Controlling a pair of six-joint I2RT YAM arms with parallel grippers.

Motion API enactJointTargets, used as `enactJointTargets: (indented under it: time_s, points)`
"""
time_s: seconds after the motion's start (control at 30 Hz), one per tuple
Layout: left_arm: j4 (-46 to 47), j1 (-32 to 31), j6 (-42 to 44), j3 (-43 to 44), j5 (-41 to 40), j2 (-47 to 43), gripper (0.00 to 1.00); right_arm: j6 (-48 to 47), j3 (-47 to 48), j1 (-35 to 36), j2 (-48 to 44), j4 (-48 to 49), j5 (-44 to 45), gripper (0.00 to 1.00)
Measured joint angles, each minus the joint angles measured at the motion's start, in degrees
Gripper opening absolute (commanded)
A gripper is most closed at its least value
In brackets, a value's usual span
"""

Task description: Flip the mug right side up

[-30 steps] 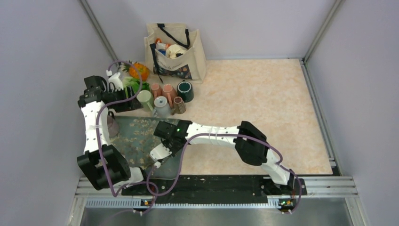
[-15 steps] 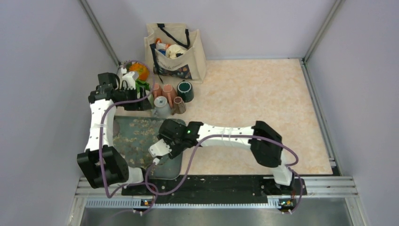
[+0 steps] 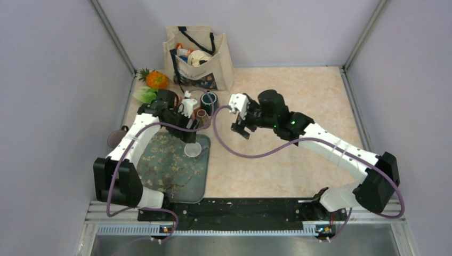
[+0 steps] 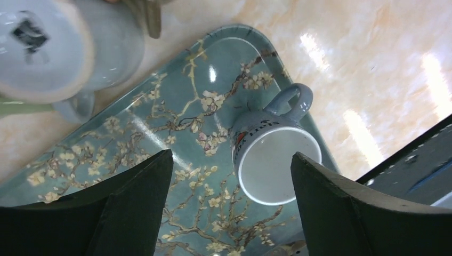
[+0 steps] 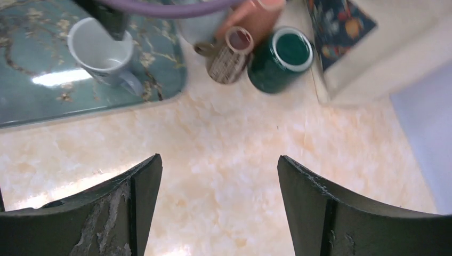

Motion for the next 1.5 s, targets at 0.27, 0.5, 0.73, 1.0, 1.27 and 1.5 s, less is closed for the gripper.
enactJointTargets:
  time_s: [0.27, 0.5, 0.73, 1.0, 1.27, 1.5]
  points:
    - [1.38, -7.85, 4.28, -2.03, -8.79, 5.66, 0.53, 11.50, -10.38, -7.10, -3.50, 3.04, -0.44, 0.79]
    - [1.55, -10.40, 5.14, -2.60, -14.32, 8.98, 0.00, 13.68, -10.64, -7.28, -3.56, 5.44, -1.68, 0.79]
    - [0.57, -7.65, 3.74, -2.38, -18.40, 7.85, 0.00, 14.36, -11.06, -7.43, -4.24, 6.64, -2.45, 0.79]
    - [0.28, 18.16, 6.88, -2.25, -22.99, 4.83, 0.00, 14.43, -12.17, -7.48, -4.50, 8.04, -2.97, 0.79]
    - [2.69, 28.50, 10.27, -1.27, -23.96, 7.10, 0.00, 14.43, -12.17, -7.48, -4.48, 8.46, -3.74, 0.79]
    - [2.91, 32.52, 11.96, 1.05, -19.71, 10.19, 0.00, 14.47, -12.17, -7.48, -4.48, 8.46, -3.89, 0.79]
